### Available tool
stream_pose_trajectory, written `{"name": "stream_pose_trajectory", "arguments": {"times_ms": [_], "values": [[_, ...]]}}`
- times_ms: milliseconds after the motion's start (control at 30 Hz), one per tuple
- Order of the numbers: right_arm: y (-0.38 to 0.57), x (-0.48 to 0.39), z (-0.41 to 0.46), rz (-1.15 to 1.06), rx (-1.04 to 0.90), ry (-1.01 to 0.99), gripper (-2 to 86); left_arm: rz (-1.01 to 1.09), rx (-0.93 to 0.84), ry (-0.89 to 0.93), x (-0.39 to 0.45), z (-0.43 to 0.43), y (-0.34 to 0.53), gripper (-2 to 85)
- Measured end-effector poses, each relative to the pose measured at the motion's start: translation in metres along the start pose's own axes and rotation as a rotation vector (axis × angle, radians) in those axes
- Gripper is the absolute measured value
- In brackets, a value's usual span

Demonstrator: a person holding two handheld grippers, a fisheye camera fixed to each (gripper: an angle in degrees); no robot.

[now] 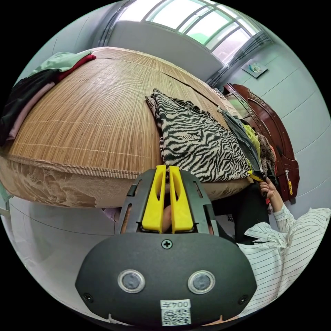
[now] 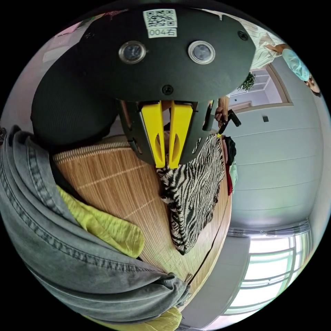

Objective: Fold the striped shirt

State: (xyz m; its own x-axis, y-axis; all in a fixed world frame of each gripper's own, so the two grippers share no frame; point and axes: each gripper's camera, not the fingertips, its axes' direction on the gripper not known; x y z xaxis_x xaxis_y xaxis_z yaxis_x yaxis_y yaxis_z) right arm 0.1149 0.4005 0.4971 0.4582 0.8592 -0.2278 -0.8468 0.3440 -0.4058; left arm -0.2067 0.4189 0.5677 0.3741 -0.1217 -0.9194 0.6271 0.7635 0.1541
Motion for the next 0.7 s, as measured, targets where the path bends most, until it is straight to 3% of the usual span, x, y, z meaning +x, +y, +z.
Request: {"name": "stream_pose_trajectory", "arguments": {"times_ms": [233, 367, 500, 700], "values": [[0.017, -0.028, -0.017, -0.039, 0.031, 0.091, 6.3, -0.071, 0.044, 0.127, 0.006, 0.004, 0.012, 1.9], [0.024, -0.094, -0.032, -0.28, 0.083, 0.352, 2.3, 0.109, 0.095, 0.002, 0.075, 0.001, -0.002, 1.5], [0.02, -0.166, 0.008, -0.542, -0.006, 0.441, -0.4, 0.318, 0.0, -0.101, 0.157, 0.06, -0.028, 0.8], [0.005, -0.182, 0.078, -0.59, -0.131, 0.801, -0.7, 0.462, -0.187, -0.253, 0.222, 0.179, -0.038, 0.5]]}}
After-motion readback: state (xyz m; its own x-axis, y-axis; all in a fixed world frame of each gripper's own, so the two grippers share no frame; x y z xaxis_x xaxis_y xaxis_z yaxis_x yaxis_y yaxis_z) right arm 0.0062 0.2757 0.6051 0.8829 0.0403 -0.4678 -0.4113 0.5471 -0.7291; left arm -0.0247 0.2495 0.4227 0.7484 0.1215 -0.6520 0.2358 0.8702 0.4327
